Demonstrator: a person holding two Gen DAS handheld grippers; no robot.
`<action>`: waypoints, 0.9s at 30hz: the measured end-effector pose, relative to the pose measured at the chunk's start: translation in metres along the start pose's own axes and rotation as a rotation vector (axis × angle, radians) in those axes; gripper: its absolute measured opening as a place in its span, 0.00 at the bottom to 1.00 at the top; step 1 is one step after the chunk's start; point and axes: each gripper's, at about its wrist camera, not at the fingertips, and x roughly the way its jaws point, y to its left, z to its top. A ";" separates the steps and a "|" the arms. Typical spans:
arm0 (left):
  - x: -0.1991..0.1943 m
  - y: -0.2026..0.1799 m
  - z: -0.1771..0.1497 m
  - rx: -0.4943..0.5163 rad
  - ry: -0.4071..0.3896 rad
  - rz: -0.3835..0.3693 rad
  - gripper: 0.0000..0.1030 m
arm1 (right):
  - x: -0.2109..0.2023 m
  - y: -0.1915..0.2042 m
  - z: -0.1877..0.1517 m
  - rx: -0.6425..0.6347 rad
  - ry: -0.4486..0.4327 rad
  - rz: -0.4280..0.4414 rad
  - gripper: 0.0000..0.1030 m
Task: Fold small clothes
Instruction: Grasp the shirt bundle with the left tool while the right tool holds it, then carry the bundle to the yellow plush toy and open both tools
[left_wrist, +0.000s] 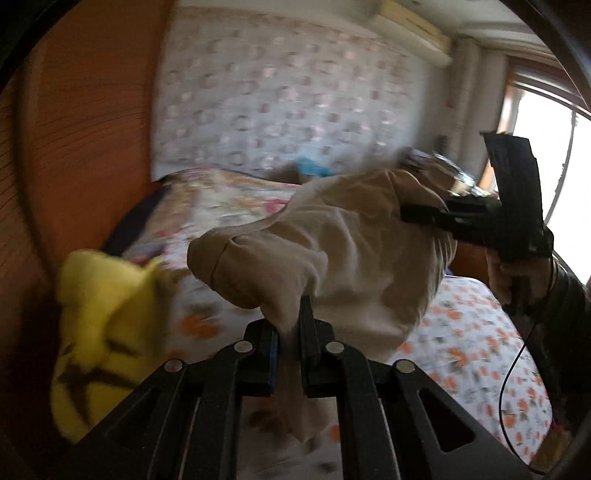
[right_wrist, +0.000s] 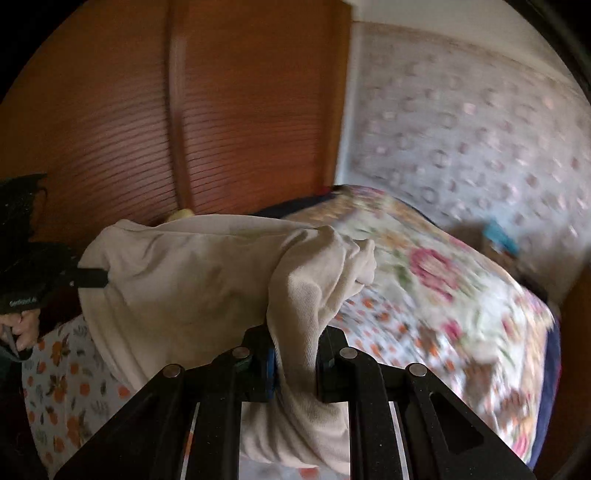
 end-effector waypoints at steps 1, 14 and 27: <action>-0.003 0.010 -0.006 -0.016 -0.001 0.023 0.09 | 0.017 0.010 0.012 -0.027 0.008 0.012 0.15; -0.010 0.072 -0.068 -0.164 0.066 0.139 0.09 | 0.163 0.037 0.082 -0.156 0.066 0.123 0.15; -0.025 0.074 -0.061 -0.117 0.040 0.172 0.44 | 0.168 0.029 0.068 0.034 0.082 0.021 0.59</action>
